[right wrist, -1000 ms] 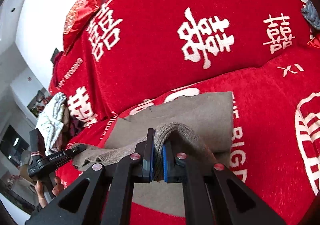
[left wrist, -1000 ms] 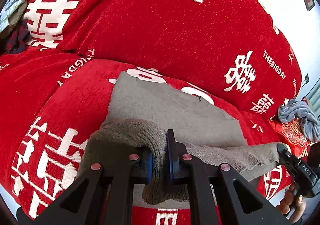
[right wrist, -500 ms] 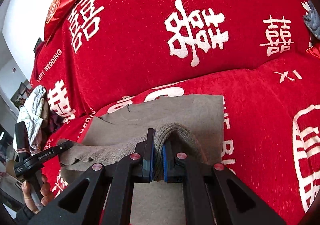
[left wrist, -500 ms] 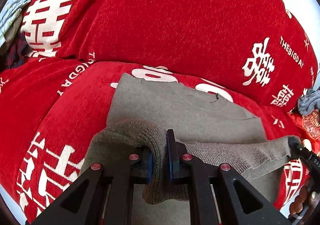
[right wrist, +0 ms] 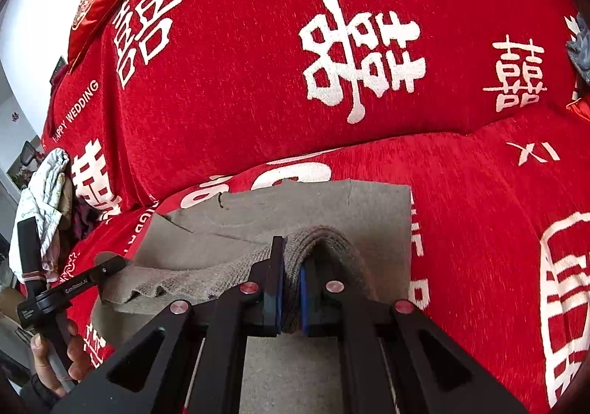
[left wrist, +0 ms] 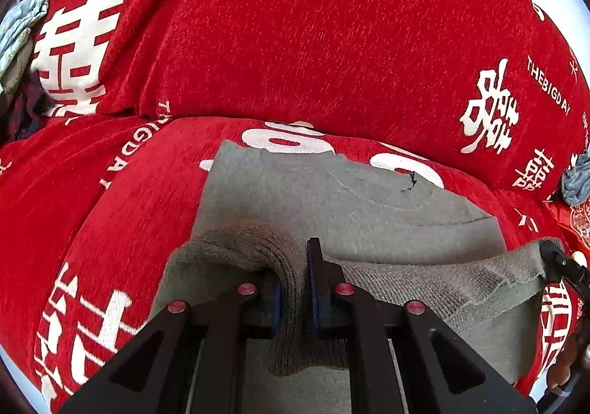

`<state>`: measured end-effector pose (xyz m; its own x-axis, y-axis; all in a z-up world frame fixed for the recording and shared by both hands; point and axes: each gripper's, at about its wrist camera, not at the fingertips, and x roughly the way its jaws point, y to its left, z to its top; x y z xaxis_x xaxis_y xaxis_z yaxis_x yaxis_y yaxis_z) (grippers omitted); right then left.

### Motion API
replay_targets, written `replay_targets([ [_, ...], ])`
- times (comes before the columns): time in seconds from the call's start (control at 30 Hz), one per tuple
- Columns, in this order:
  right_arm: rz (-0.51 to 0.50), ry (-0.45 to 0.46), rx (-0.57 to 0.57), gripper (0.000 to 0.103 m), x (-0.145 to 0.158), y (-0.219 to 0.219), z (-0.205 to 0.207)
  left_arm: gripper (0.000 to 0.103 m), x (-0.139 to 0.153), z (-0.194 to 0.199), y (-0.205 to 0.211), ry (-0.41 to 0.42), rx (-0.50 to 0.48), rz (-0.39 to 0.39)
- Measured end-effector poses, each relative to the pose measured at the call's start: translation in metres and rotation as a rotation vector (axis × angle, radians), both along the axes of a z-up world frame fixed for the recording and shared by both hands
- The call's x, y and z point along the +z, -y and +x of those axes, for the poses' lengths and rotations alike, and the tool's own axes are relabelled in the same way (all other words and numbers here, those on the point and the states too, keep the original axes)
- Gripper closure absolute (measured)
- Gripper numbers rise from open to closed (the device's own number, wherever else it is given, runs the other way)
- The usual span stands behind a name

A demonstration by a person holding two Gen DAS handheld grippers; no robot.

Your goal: Fold small clothes

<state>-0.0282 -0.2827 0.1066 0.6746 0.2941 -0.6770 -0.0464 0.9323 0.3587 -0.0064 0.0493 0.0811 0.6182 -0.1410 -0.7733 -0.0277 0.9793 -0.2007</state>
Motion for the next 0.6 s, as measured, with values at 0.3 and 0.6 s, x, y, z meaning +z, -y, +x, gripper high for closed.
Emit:
replay_targets([
  [0.3,-0.013,-0.001,-0.01,0.096,0.0,-0.002,0.025,0.09,0.0,0.025,0.0,-0.003,-0.007,0.008],
  [0.6,-0.039,-0.012,-0.017,0.096,-0.005,-0.004,0.059,0.09,0.0,0.055,0.001,-0.008,-0.008,0.002],
])
